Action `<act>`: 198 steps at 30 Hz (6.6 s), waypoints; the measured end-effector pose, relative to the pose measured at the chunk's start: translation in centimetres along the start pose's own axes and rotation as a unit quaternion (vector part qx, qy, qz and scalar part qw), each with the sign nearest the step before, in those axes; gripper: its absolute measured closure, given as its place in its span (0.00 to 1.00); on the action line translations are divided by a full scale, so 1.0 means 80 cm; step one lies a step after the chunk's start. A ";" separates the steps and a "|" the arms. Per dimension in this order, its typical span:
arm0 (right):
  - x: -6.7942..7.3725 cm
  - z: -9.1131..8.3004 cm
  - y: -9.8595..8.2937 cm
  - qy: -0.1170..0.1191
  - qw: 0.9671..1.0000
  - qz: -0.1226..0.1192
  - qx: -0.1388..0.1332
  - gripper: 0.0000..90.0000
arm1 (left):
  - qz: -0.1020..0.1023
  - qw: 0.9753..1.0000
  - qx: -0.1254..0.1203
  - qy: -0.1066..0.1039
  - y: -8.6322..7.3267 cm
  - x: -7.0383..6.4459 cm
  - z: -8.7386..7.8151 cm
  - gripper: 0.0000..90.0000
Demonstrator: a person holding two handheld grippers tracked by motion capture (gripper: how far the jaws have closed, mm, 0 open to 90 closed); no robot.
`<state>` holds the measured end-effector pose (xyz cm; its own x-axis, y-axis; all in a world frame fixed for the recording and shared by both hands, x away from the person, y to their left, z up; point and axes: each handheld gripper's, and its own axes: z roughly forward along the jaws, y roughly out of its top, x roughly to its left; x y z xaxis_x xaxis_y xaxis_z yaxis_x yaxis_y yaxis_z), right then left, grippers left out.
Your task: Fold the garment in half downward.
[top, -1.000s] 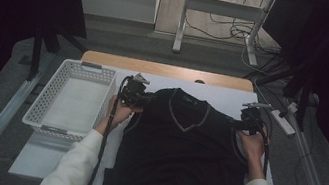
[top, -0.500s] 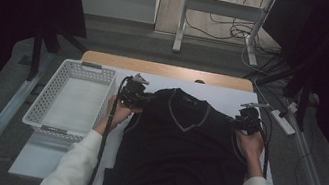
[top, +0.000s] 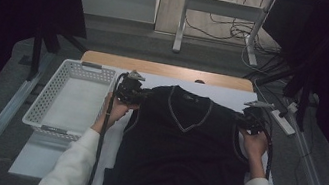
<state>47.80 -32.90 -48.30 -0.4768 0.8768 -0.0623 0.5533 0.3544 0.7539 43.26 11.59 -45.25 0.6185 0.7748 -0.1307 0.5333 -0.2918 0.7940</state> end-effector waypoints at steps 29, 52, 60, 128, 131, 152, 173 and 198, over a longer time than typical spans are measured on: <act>0.001 -0.030 0.019 0.000 0.997 0.021 -0.068 0.84 | 0.003 1.000 -0.028 0.014 0.026 0.010 -0.011 0.87; 0.007 -0.039 0.062 -0.008 0.998 0.007 -0.063 0.83 | 0.015 0.999 -0.027 0.018 0.034 0.019 -0.022 0.86; 0.021 -0.038 0.038 0.013 0.998 0.003 -0.055 0.83 | 0.020 1.000 -0.014 0.005 0.011 0.008 -0.019 0.86; 0.078 -0.100 -0.038 0.063 0.997 -0.022 -0.039 0.83 | 0.018 0.999 0.025 -0.023 -0.052 -0.033 -0.043 0.86; 0.081 -0.105 -0.047 0.065 0.997 -0.017 -0.037 0.83 | 0.019 0.999 0.026 -0.023 -0.058 -0.036 -0.048 0.86; 0.087 -0.123 -0.073 0.070 0.997 -0.017 -0.031 0.83 | 0.015 0.999 0.029 -0.029 -0.078 -0.043 -0.061 0.86; 0.095 -0.139 -0.083 0.071 0.997 -0.027 -0.032 0.82 | 0.026 0.999 0.025 -0.035 -0.085 -0.055 -0.075 0.86; 0.104 -0.172 -0.110 0.073 0.996 -0.032 -0.031 0.83 | 0.037 0.997 0.038 -0.051 -0.114 -0.077 -0.095 0.85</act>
<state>29.57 -33.22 -46.42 -0.6070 0.7945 -0.0193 0.4766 0.3834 0.7911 30.20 13.72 -47.14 0.7118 0.6891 -0.1359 0.5232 -0.3911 0.7571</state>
